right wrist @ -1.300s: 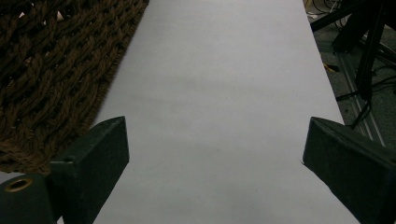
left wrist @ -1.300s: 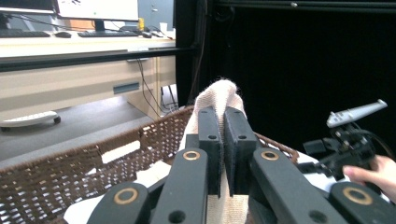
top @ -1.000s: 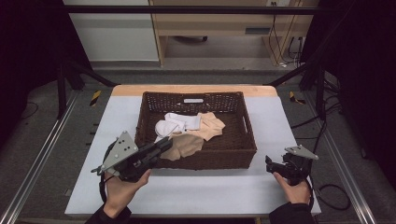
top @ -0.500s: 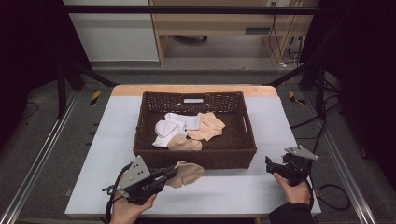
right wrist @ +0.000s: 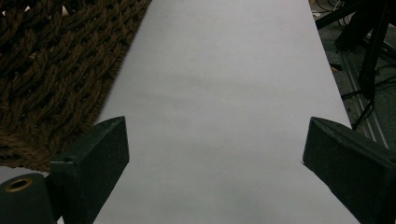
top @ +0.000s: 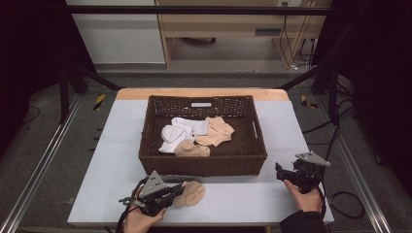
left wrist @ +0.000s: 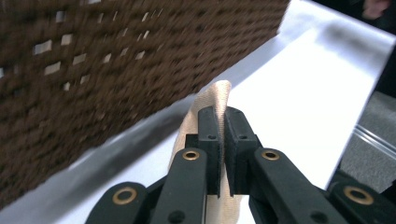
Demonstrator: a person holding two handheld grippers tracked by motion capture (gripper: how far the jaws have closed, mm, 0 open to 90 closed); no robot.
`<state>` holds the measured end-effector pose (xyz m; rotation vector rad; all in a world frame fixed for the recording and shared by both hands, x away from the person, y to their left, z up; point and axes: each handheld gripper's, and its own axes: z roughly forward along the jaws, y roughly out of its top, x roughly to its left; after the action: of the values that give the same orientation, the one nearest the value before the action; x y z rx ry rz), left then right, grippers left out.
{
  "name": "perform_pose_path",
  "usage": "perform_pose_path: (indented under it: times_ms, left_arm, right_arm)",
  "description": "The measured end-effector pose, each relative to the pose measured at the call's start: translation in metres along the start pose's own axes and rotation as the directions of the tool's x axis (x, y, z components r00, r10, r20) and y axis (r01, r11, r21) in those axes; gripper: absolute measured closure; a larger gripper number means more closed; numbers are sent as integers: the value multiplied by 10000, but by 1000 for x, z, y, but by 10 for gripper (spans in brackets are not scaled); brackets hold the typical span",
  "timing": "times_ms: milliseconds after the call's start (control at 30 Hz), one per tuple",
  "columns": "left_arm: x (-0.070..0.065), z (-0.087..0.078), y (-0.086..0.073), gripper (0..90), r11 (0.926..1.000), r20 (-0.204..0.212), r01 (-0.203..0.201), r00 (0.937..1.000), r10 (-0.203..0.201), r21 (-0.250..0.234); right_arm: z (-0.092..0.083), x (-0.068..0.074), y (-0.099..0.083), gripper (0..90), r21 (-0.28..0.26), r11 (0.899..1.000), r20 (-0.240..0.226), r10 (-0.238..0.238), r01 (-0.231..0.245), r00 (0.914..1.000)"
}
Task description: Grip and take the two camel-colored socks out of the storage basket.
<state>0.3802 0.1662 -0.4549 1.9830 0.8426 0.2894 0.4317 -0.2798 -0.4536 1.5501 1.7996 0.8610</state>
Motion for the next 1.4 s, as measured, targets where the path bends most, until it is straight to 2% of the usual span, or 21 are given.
perform_pose_path:
  times_ms: [100,200,400,633,800,900,967,1100,1267,1400]
  left_arm:
    - [3,4,-3,842,9996,-264,-67,9996,75,278]
    - [5,3,-3,772,9995,-507,-155,9986,169,275]
    - [5,-9,4,642,9991,-903,-240,9957,207,-356]
    - [5,-24,20,578,9938,-1060,-366,9940,254,-1051]
    - [10,-35,40,541,9853,-1242,-594,9915,395,-1602]
    - [14,-41,57,522,9776,-1233,-567,9919,320,-2027]
    - [20,-43,70,502,9754,-1256,-573,9916,308,-2128]
    - [32,-41,94,477,9722,-1392,-486,9901,166,-2290]
    - [50,-33,119,454,9699,-1804,-423,9836,-17,-2398]
    - [63,-25,133,454,9665,-2041,-217,9784,-320,-2556]
  right_arm:
    - [1,0,0,72,78,10000,25,-11,11,10000]
    - [2,1,0,72,132,9999,52,-42,41,10000]
    - [2,0,0,72,107,9999,47,-27,26,10000]
    - [2,0,1,71,10,10000,32,-35,35,10000]
    - [2,0,1,71,-7,10000,53,-30,30,10000]
    - [2,0,1,70,3,10000,54,20,-20,10000]
    - [2,0,1,70,17,10000,56,15,-15,10000]
    - [1,0,2,70,-23,10000,30,-13,13,10000]
    - [2,0,2,67,-48,10000,91,17,-17,10000]
    - [1,0,3,67,-94,9999,70,40,-39,10000]
